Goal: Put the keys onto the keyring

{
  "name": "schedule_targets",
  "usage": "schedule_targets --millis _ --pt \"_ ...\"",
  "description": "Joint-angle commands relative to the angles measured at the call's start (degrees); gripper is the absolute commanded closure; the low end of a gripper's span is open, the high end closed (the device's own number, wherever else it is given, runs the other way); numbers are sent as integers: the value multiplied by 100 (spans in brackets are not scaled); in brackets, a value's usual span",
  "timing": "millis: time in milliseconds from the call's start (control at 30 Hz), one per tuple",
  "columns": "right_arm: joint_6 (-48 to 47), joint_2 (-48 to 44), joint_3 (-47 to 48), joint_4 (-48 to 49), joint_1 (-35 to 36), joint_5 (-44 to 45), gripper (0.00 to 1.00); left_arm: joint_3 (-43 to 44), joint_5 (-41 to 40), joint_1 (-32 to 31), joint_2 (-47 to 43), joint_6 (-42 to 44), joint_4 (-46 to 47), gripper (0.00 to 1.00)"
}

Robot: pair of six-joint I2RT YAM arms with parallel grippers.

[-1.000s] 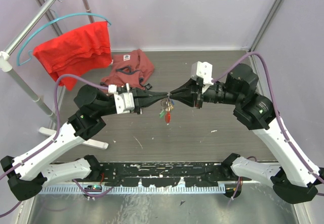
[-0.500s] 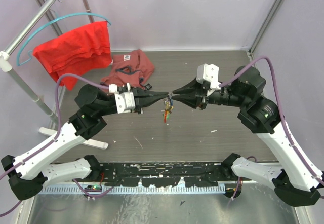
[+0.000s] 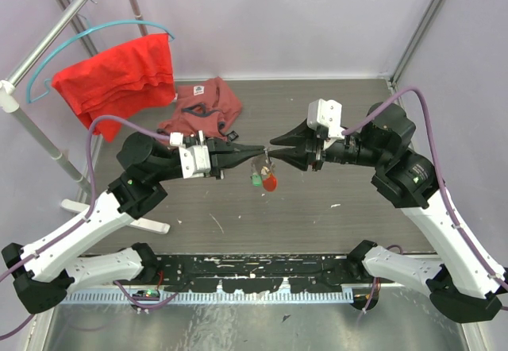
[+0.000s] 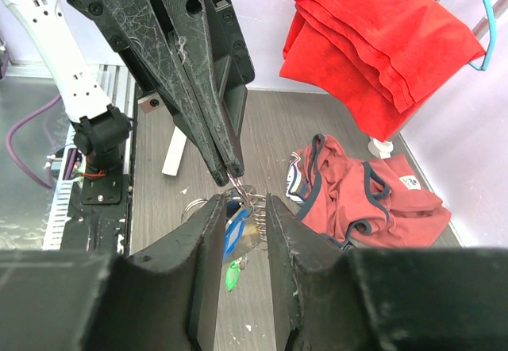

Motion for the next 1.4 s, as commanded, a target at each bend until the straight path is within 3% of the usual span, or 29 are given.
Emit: schedule_targets --millis 0,467,733,900,1133,1367 --pt "-23 -39 18 312 19 -61 67 23 115 -25 -51 -65 382 100" --pt "84 75 87 341 22 -414 75 -14 192 -25 -29 -166 499 100" --pt "105 22 150 360 15 -347 98 -21 168 -24 -15 -184 481 100" --pt "38 -9 281 97 22 -82 99 64 119 -30 -11 -220 199 100" --pt "-311 364 971 -1233 22 694 99 433 -336 -25 -33 -65 -863 67" --pt "-399 843 1410 -2284 63 1215 99 688 -963 -3 -72 124 -2078 55"
